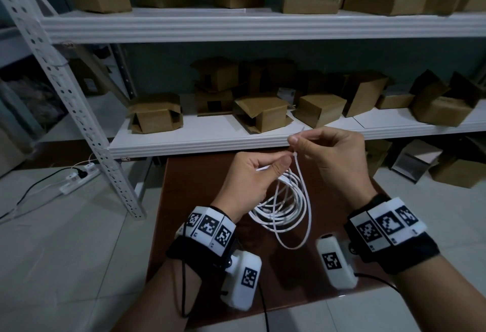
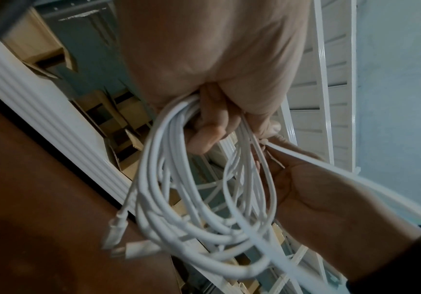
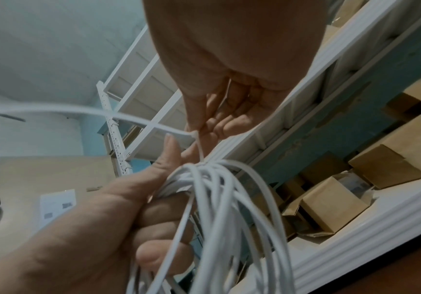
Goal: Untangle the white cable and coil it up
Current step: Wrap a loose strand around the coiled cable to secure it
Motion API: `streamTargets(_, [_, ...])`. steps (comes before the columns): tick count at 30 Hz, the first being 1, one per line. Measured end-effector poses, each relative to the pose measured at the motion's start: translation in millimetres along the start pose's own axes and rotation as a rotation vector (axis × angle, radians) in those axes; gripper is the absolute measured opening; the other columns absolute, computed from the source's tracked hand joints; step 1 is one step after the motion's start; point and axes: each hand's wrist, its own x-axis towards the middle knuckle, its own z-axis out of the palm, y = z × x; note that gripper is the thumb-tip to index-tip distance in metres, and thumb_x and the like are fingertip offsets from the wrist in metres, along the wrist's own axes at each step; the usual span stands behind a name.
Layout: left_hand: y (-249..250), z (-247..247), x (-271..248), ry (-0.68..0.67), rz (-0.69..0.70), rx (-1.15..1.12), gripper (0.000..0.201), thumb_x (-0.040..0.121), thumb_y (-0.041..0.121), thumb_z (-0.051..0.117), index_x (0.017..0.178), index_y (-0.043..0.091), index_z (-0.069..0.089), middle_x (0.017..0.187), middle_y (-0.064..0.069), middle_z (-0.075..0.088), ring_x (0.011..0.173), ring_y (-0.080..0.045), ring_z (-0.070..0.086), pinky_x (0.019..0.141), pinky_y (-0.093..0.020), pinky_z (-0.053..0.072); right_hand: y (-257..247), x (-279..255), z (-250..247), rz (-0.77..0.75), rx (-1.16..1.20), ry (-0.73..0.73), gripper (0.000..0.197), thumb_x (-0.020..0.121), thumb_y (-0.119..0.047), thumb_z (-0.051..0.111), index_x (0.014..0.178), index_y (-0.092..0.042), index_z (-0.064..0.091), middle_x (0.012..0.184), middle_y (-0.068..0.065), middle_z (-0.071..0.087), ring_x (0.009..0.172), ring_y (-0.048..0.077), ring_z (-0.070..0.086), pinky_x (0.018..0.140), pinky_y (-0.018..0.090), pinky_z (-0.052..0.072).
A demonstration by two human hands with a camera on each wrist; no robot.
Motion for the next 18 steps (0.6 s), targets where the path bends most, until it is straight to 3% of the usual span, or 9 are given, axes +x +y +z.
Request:
streamTargets(2, [7,2,-3,-0.004,0.001,0.005,0.033,0.104,0.022,0.064,0.129,0.004,0.074,0.121,-0.008,0.077,0.090,0.010,0.035,0.082,-0.050,0.050,0,0,0,-0.036,-0.056,0.024,0.016,0.078,-0.021,0.089,0.085,-0.009,0.082,0.077,0.003,0.079,0.072,0.017,0.076,0.068,0.024,0.060])
streamTargets(4, [10,3,-5,-0.019,-0.004,0.024,0.035,0.106,0.024,0.060,0.130,0.002,0.073,0.107,0.010,0.066,0.086,0.013,0.030,0.089,-0.052,0.040,1,0,-1,-0.061,-0.106,0.044,0.015,0.079,-0.023,0.089,0.085,-0.011,0.082,0.077,0.001,0.080,0.074,0.019,0.077,0.070,0.029,0.062])
streamTargets(8, [4,0,-1,-0.028,0.039,0.051,0.040,0.097,0.028,0.076,0.134,0.013,0.073,0.126,0.003,0.075,0.118,0.000,0.061,0.102,-0.035,0.056,0,-1,0,-0.078,-0.159,0.043,0.013,0.080,-0.025,0.089,0.082,-0.016,0.080,0.076,-0.001,0.079,0.073,0.017,0.077,0.069,0.031,0.062])
streamTargets(10, [2,1,0,-0.023,0.058,0.061,0.047,0.091,0.022,0.083,0.136,0.012,0.071,0.132,0.008,0.073,0.123,0.004,0.065,0.109,-0.024,0.053,-1,-3,2,-0.076,-0.156,0.028,0.012,0.080,-0.023,0.089,0.080,-0.015,0.080,0.075,0.000,0.078,0.072,0.018,0.077,0.067,0.031,0.062])
streamTargets(14, [-4,6,1,0.003,0.039,-0.020,0.042,0.093,0.010,0.080,0.134,0.006,0.070,0.124,0.002,0.076,0.088,0.020,0.059,0.090,-0.012,0.039,-1,-3,5,-0.074,-0.129,0.029,0.012,0.080,-0.021,0.089,0.080,-0.012,0.080,0.075,0.002,0.079,0.073,0.020,0.077,0.068,0.030,0.063])
streamTargets(15, [-5,7,1,0.017,0.015,-0.043,0.040,0.094,0.010,0.079,0.133,0.007,0.071,0.119,0.001,0.079,0.081,0.020,0.061,0.084,-0.009,0.038,-1,-3,5,-0.076,-0.121,0.027,0.012,0.080,-0.020,0.089,0.080,-0.012,0.080,0.075,0.002,0.079,0.073,0.019,0.077,0.068,0.029,0.062])
streamTargets(16, [-7,7,2,0.029,-0.012,-0.061,0.037,0.095,0.012,0.078,0.132,0.009,0.073,0.108,0.002,0.081,0.070,0.017,0.063,0.064,-0.005,0.054,-1,-3,6,-0.078,-0.111,0.024,0.012,0.080,-0.019,0.088,0.081,-0.011,0.080,0.075,0.002,0.079,0.074,0.019,0.077,0.068,0.028,0.062])
streamTargets(17, [-6,7,2,0.035,-0.042,-0.071,0.035,0.096,0.015,0.078,0.131,0.011,0.075,0.094,0.005,0.081,0.056,0.010,0.060,0.050,-0.012,0.032,-2,-3,6,-0.081,-0.098,0.022,0.012,0.080,-0.019,0.088,0.081,-0.010,0.080,0.076,0.003,0.079,0.074,0.020,0.077,0.068,0.029,0.062])
streamTargets(18, [-6,6,2,0.035,-0.067,-0.073,0.033,0.097,0.019,0.077,0.129,0.012,0.077,0.080,0.007,0.078,0.048,0.003,0.051,0.045,-0.019,0.038,-2,-3,6,-0.082,-0.085,0.021,0.012,0.080,-0.018,0.088,0.081,-0.009,0.080,0.076,0.003,0.079,0.074,0.022,0.077,0.069,0.029,0.062])
